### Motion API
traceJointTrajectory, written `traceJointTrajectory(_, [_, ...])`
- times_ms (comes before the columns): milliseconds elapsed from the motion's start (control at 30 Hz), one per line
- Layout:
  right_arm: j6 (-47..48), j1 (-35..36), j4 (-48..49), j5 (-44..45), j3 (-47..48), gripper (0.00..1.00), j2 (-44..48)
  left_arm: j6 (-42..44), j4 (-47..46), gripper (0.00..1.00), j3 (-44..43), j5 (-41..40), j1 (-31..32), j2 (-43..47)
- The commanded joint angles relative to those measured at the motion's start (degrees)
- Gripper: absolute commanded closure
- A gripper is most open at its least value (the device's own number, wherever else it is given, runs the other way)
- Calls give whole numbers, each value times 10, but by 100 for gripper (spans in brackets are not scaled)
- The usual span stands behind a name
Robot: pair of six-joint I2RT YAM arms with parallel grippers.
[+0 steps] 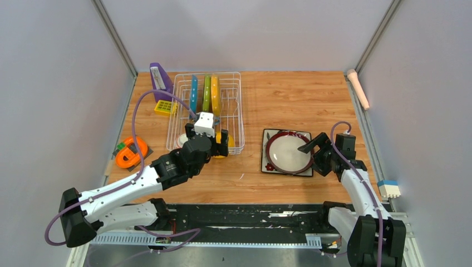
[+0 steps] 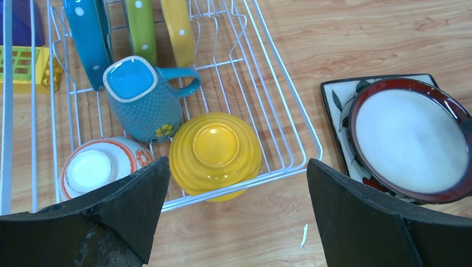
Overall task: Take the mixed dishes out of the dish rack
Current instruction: Place the plate at the center of the board, then pick up the plate from the dish rack.
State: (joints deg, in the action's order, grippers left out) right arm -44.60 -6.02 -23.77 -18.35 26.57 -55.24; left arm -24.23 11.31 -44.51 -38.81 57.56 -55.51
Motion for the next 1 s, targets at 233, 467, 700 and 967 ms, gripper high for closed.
traceJointTrajectory(233, [24,3,-8,8,45,0,9,-11,-11,0,-2,1,-5,-5])
traceJointTrajectory(467, [26,3,-14,52,53,0,37,-20,7,0,-6,-4,-5,-5])
traceJointTrajectory(700, [48,2,-51,114,61,0,45,-31,13,0,-7,-11,-6,-8])
traceJointTrajectory(967, [42,2,-80,144,89,0,63,-47,27,0,0,-9,-14,4])
